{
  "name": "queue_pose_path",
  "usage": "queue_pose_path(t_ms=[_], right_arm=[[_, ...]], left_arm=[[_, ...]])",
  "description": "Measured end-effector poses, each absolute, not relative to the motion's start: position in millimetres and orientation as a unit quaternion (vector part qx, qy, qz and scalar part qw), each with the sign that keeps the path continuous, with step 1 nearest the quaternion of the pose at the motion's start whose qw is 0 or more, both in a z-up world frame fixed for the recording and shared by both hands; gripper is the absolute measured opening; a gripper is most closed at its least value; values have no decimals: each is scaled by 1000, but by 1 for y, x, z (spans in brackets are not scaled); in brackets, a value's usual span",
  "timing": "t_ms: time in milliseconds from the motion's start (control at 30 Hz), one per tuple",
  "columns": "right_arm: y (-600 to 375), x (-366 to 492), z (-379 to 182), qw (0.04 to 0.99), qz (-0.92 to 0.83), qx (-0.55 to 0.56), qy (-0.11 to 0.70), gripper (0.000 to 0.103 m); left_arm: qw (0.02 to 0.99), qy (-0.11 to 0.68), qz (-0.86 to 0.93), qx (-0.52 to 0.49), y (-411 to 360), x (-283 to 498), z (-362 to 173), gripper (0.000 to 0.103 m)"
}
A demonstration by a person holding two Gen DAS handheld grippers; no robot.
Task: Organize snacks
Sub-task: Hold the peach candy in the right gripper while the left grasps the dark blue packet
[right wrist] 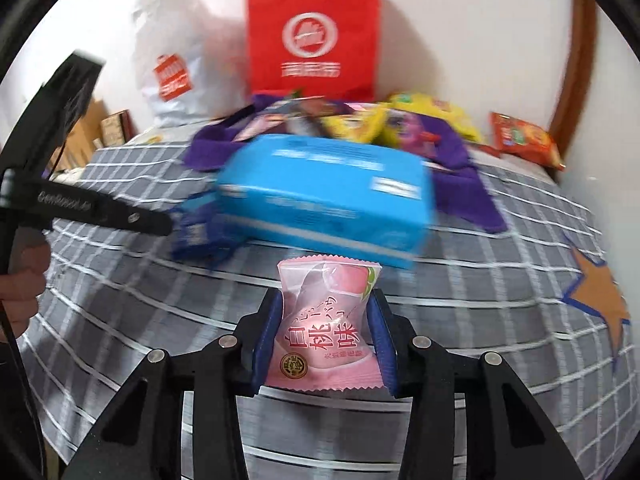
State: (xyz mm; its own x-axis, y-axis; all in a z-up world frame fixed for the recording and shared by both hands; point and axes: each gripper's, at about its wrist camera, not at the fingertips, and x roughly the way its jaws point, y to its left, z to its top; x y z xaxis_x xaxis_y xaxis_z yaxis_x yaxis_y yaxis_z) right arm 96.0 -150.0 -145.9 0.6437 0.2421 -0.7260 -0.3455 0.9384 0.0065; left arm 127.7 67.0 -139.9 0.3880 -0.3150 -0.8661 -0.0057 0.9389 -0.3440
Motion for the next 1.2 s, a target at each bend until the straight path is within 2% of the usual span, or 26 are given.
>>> queue_pose_path(t_ms=[233,333,733,800,967,1200], right_arm=[[-195,105,-163,903,142,-39,403,43],[-200,109,-168,895,155,-21,417,44],[-194,117,-172,888,167,-11,428,44],[-197,118,-173,887,169,-7,429,44],[-200,118,-173,887,173,3,429,44],[-202,117,-173,886,175,7,429,44]], left_arm=[[818,533,-88,-197,55,136,-147,55],[824,526,-82,-192,45,140,-146,63],[863,504,-9,-46,1,149,-148,66],[865,502,-5,-24,-2,149,-149,65],[866,499,-3,-6,7,141,-145,49],[863,504,-19,-15,29,115,-141,50]])
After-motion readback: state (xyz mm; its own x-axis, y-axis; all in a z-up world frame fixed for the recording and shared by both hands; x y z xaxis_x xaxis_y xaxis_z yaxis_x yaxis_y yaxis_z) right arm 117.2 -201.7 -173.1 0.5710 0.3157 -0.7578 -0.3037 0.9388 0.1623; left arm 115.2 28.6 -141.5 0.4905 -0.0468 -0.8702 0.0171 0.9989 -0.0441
